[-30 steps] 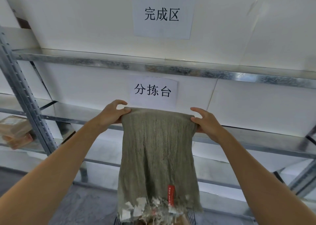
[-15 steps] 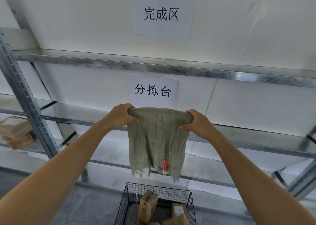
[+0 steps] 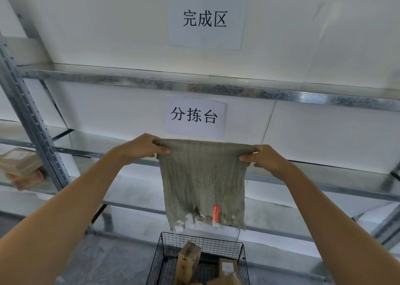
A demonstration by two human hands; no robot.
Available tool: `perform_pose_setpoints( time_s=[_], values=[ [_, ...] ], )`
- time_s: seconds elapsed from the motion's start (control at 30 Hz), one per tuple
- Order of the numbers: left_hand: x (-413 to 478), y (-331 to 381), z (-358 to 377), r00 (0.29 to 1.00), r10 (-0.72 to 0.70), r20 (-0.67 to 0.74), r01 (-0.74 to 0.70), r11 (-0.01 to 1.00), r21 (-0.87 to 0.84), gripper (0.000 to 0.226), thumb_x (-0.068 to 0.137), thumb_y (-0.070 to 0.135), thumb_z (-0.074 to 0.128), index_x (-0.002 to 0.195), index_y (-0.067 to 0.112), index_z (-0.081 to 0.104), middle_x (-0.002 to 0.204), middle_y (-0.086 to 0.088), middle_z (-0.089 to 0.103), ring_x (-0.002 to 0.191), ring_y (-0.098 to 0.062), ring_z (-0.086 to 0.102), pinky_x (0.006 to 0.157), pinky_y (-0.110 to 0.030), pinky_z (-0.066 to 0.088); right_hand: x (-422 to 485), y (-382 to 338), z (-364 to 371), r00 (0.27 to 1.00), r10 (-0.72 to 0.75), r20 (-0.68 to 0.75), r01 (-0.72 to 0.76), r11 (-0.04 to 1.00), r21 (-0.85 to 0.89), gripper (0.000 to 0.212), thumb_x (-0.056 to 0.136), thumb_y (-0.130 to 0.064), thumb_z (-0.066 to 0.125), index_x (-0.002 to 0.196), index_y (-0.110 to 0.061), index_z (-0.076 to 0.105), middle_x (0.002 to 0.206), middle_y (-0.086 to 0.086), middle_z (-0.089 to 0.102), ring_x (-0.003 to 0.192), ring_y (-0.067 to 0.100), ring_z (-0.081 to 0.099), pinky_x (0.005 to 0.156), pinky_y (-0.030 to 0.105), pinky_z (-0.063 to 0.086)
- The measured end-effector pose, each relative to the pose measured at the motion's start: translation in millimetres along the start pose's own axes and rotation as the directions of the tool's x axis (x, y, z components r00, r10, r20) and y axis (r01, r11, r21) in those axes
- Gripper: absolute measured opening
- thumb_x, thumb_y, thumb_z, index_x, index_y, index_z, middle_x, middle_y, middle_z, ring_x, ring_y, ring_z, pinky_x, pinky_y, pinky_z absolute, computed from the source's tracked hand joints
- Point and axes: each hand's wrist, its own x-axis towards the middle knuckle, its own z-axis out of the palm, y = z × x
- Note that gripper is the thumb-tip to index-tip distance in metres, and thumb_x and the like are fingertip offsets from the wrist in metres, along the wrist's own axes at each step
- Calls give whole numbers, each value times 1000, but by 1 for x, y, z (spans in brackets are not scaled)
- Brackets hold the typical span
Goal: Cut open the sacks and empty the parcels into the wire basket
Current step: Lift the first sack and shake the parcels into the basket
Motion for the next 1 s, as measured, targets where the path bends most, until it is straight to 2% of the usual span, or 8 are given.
perform_pose_setpoints(
  time_s=[0.1,0.2,0.3,0.43,0.57,0.7,0.83,1.0],
  values=[
    [2,-6,4,998,-42,-40,33,978,-204,19,87,16,66,103,6,64,109,-11,67,97,-21,66,84,-28,56,1,6,-2,999,39,33,-43,988,149,27,86,-13,67,110,-2,65,111,18,67,103,32,64,91,38,53],
    [2,-6,9,990,-77,-122,48,974,-222,22,89,19,65,108,12,56,105,-8,60,87,-19,64,65,-26,59,2,9,-1,998,55,15,-57,971,233,37,88,-16,66,123,-7,59,107,17,68,92,30,69,76,35,58],
    [2,-5,11,984,-96,-150,65,978,-199,22,93,18,59,113,21,52,95,-7,58,77,-17,61,54,-22,56,1,8,3,999,19,-37,-14,992,129,42,91,-18,63,131,-24,53,108,10,66,78,23,65,62,28,55],
    [0,-1,13,981,-100,-165,72,983,-171,10,97,12,48,93,15,58,80,-6,54,64,-16,54,51,-22,54,2,-1,6,991,-136,-20,131,978,-159,32,98,-9,46,125,-17,60,118,17,63,93,34,64,66,29,54],
    [0,1,18,982,-118,-150,103,989,-104,16,96,19,48,100,15,63,98,-5,57,80,-15,55,61,-25,53,-4,-14,13,999,26,41,-22,996,-90,35,101,-12,33,121,-20,61,102,12,64,74,24,63,61,33,58],
    [0,8,25,998,-63,13,61,987,147,53,83,40,68,123,16,43,114,2,49,100,-13,53,68,-21,47,-3,-12,21,991,23,133,-13,997,-78,37,91,-31,62,123,-24,46,106,-5,54,88,10,59,57,24,52],
    [7,6,33,992,78,-102,-43,949,311,56,77,27,76,122,14,45,111,-4,52,99,-21,54,73,-32,53,3,-7,27,994,-61,86,79,972,-219,64,74,-21,80,126,-20,42,107,-1,53,92,13,56,61,20,44],
    [3,5,26,966,164,-199,-37,853,521,19,79,8,57,72,25,56,78,0,61,79,-23,54,67,-31,41,2,-3,24,966,-239,-103,145,822,-550,7,88,-16,62,94,-16,58,85,0,60,77,19,56,56,18,33]
  ],
)
